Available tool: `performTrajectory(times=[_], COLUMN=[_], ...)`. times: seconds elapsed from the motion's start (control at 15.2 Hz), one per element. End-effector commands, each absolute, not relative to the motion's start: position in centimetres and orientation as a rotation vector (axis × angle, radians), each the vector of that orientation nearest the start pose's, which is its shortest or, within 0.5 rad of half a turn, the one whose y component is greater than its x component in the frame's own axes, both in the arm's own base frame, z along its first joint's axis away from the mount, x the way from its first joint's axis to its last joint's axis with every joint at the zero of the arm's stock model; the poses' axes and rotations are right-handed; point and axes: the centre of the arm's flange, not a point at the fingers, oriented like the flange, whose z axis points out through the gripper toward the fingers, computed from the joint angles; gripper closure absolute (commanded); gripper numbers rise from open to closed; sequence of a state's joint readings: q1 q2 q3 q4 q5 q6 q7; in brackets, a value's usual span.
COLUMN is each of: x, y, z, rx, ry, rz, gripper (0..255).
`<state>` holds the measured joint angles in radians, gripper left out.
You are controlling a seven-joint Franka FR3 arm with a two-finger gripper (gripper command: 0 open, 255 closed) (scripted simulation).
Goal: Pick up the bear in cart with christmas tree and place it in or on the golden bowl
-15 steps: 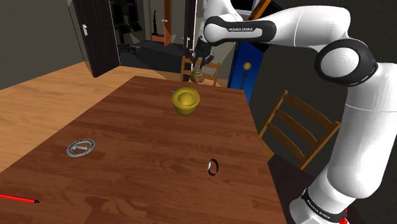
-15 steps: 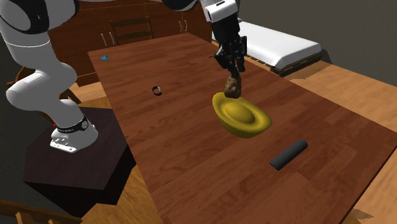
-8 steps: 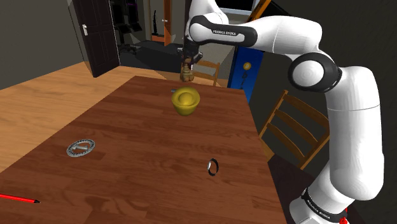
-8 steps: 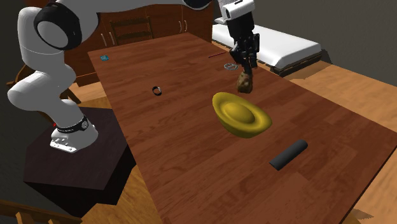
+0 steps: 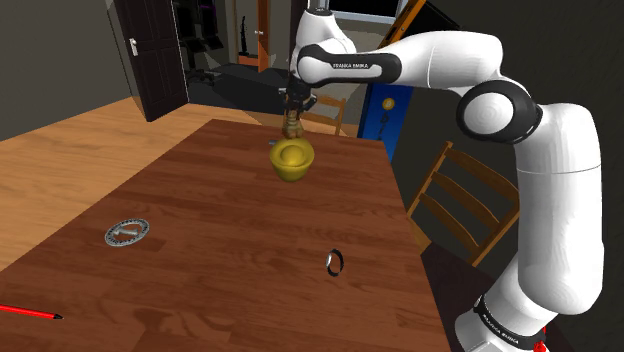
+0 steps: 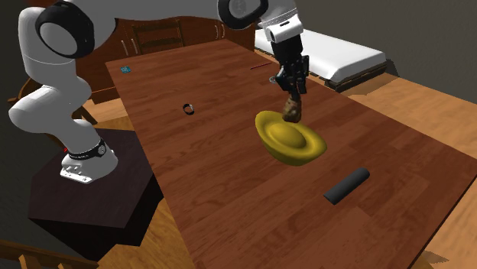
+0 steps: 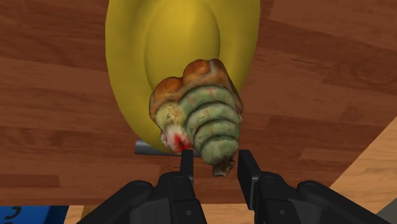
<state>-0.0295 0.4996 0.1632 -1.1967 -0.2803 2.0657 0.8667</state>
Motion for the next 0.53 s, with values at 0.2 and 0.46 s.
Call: performTrajectory(times=[0.2,0.46], x=[73.3,73.3], y=[5.4,5.4], z=[51.4,49.3], rx=[-2.888,-2.888], ry=[1.023,1.023], rz=[-0.656,-0.656], gripper=[255,255])
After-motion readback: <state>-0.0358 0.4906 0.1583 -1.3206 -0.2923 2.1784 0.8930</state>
